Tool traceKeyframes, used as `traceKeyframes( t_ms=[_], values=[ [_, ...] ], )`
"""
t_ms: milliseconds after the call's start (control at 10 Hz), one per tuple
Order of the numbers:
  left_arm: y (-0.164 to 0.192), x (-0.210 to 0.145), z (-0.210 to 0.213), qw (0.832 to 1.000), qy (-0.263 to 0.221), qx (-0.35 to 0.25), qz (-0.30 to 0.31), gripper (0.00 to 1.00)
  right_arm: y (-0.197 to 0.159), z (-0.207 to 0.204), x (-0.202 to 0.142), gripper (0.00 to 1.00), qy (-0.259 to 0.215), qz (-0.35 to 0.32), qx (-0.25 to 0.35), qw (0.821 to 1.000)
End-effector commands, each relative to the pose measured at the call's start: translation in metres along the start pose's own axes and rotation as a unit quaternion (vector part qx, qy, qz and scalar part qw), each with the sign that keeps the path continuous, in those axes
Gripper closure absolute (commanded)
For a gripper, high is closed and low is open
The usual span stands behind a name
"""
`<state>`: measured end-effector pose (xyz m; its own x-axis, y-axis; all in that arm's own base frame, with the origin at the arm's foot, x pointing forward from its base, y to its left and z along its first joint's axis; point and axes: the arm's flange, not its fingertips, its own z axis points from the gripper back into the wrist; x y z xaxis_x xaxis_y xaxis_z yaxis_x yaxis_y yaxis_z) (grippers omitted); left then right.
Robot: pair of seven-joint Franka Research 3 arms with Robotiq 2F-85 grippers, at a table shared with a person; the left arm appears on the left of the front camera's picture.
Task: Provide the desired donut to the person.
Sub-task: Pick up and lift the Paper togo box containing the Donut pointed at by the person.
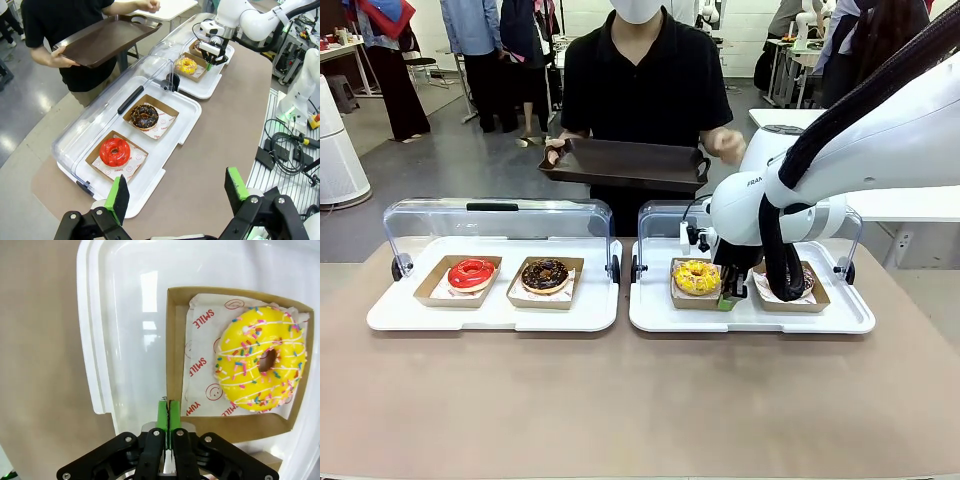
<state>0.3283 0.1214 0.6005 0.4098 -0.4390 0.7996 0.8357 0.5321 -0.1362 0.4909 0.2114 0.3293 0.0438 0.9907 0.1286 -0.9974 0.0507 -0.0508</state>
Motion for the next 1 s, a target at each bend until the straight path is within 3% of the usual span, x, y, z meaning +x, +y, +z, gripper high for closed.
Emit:
traceKeyframes(
  t_ms=[0, 600, 900],
  values=[
    [-0.001, 0.002, 0.001, 1.000, -0.003, -0.003, 0.000, 0.00, 0.008, 0.011, 0.006, 1.00, -0.009, 0.029, 0.009, 1.000],
    [-0.001, 0.002, 0.001, 1.000, -0.003, -0.003, 0.000, 0.00, 0.080, 0.153, 0.066, 1.00, 0.024, 0.032, 0.031, 0.999],
    [-0.001, 0.002, 0.001, 1.000, -0.003, -0.003, 0.000, 0.00, 0.109, 0.231, 0.098, 1.00, 0.055, 0.054, -0.005, 0.997]
  ],
)
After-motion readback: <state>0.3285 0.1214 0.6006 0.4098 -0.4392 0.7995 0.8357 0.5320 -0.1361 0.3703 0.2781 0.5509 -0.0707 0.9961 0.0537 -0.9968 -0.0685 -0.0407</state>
